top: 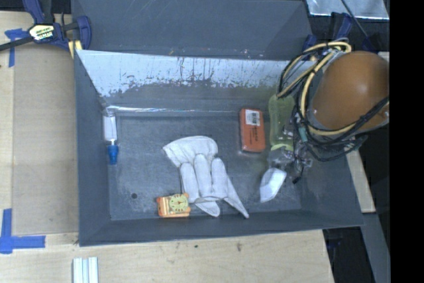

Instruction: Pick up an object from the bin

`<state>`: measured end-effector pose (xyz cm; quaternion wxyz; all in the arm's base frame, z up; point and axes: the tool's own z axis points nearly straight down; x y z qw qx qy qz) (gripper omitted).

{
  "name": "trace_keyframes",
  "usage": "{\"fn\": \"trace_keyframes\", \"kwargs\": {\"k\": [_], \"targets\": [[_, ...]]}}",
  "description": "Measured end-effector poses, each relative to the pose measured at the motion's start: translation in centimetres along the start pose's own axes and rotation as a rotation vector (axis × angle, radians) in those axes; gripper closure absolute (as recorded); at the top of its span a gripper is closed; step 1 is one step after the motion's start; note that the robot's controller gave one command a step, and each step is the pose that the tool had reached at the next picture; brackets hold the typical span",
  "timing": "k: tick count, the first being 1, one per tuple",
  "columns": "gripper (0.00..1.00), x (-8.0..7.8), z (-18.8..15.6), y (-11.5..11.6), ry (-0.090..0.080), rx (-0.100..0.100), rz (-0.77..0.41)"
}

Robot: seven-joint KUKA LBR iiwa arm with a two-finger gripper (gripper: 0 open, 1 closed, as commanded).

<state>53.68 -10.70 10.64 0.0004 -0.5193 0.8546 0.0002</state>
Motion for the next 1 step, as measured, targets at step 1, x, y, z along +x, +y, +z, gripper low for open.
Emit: {"fn": "trace_keyframes", "kwargs": {"k": [1], "targets": [[1.00,0.01,-1.12,0.12,0.001,-0.005,0.000]]}}
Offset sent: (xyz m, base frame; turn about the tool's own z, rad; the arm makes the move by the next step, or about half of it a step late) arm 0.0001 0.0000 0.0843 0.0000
